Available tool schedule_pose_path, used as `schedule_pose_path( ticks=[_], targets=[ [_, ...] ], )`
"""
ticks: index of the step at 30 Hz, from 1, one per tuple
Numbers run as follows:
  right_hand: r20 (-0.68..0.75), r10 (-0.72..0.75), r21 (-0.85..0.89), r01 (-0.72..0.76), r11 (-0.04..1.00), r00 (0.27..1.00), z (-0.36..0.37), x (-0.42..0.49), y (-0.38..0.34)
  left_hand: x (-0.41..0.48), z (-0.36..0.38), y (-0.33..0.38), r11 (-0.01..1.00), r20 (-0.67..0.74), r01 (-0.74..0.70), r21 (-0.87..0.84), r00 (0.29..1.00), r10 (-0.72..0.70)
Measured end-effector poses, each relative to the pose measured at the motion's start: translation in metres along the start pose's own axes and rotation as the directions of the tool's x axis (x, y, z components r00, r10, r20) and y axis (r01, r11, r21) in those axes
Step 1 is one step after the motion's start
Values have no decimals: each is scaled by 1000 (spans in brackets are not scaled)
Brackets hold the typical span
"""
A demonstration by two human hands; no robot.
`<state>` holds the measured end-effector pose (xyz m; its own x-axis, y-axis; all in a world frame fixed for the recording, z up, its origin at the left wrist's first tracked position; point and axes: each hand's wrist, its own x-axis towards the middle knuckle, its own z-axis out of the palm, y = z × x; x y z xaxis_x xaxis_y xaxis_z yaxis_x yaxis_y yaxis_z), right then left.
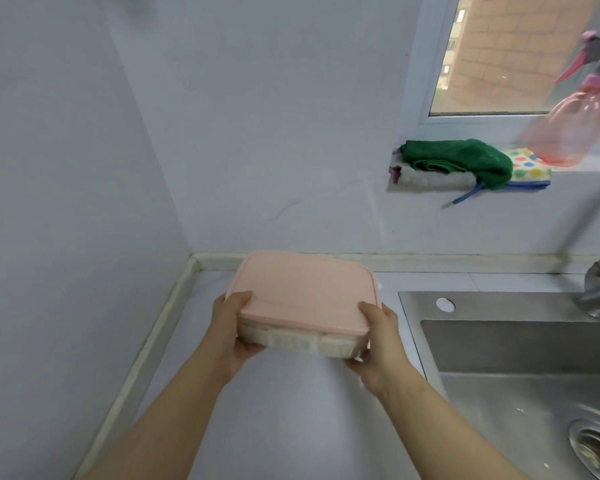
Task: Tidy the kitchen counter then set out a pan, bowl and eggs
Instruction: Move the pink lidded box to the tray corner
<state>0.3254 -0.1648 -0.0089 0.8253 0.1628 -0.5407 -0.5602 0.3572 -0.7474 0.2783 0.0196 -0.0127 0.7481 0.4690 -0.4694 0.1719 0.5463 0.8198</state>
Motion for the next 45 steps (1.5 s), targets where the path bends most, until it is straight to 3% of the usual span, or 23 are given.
schedule_pose_path(
  ticks=[3, 6, 14, 17, 23, 30, 37, 45],
  targets=[
    [-38, -28, 48, 30, 998, 999, -3, -15, -5, -5, 13, 0, 1000, -14, 12, 16, 1000, -12],
    [-162, -93, 48, 102, 994, 982, -16, -34, -8, -9, 28, -3, 998, 39, 47, 44, 998, -48],
    [-519, -188, 133, 296, 946, 834, -91, -105, -11, -65, 89, -38, 966, 322, 188, 178, 917, -238],
    [-644, -162, 165, 343, 925, 747, -139, -145, -10, -110, 120, -66, 913, 412, 289, 287, 823, -390],
    [-795, -109, 241, 476, 846, 596, -245, -236, 1, -210, 183, -135, 854, 530, 218, 472, 705, -472],
    [-914, -51, 253, 664, 704, 402, -391, -390, 37, -394, 233, -247, 739, 600, 190, 646, 471, -646],
    [-975, 66, 208, 776, 595, 211, -517, -549, 91, -581, 251, -359, 589, 548, 115, 800, 262, -795],
    [-980, 192, 132, 883, 450, 49, -603, -683, 139, -742, 259, -456, 449, 448, -34, 893, 145, -882]
  ],
)
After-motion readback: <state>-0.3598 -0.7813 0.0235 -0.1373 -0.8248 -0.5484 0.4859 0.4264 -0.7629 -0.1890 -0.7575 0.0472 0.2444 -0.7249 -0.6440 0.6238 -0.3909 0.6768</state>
